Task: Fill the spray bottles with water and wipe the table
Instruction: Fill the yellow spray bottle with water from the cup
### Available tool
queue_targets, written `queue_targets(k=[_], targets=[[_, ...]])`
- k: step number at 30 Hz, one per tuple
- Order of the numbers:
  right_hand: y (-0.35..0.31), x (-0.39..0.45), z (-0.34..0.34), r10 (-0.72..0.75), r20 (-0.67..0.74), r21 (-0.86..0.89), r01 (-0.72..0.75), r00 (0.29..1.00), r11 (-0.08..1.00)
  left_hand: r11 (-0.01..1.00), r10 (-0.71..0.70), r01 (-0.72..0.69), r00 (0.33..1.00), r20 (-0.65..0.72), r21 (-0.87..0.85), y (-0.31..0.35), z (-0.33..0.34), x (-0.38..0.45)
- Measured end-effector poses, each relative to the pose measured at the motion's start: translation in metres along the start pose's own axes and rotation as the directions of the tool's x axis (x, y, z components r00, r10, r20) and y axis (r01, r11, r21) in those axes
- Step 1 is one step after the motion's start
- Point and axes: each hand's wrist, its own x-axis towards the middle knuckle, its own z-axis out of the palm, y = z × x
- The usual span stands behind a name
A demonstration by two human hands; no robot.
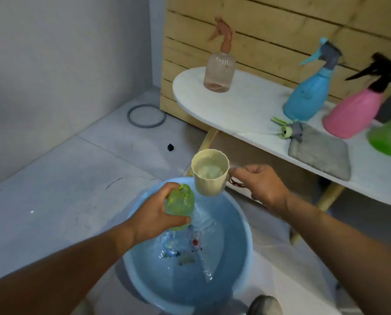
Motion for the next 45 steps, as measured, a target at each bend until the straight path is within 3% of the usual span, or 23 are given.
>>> queue_targets(k=[9, 16, 26, 45], targets=[[-0.084, -0.04, -0.027, -0.167, -0.07, -0.04, 0.164, 0.984, 0.986, 0.995, 0.07, -0.069, 0.997, 0.011, -0.066, 0.088, -0.034, -0.012], [-0.118, -0.044, -0.039, -0.177, -0.166, -0.07, 0.167, 0.97, 0.983, 0.994, 0.105, -0.104, 0.994, 0.034, -0.011, 0.127, -0.052, -0.008], [-0.127, -0.04, -0.05, -0.271, -0.162, -0.175, 0.243, 0.949, 0.954, 0.992, 0.109, -0.109, 0.994, -0.004, 0.061, 0.116, -0.044, -0.001], [-0.124, -0.036, -0.044, -0.308, -0.147, -0.321, 0.249, 0.94, 0.914, 0.983, 0.128, -0.126, 0.992, -0.005, 0.137, 0.107, -0.047, 0.004]])
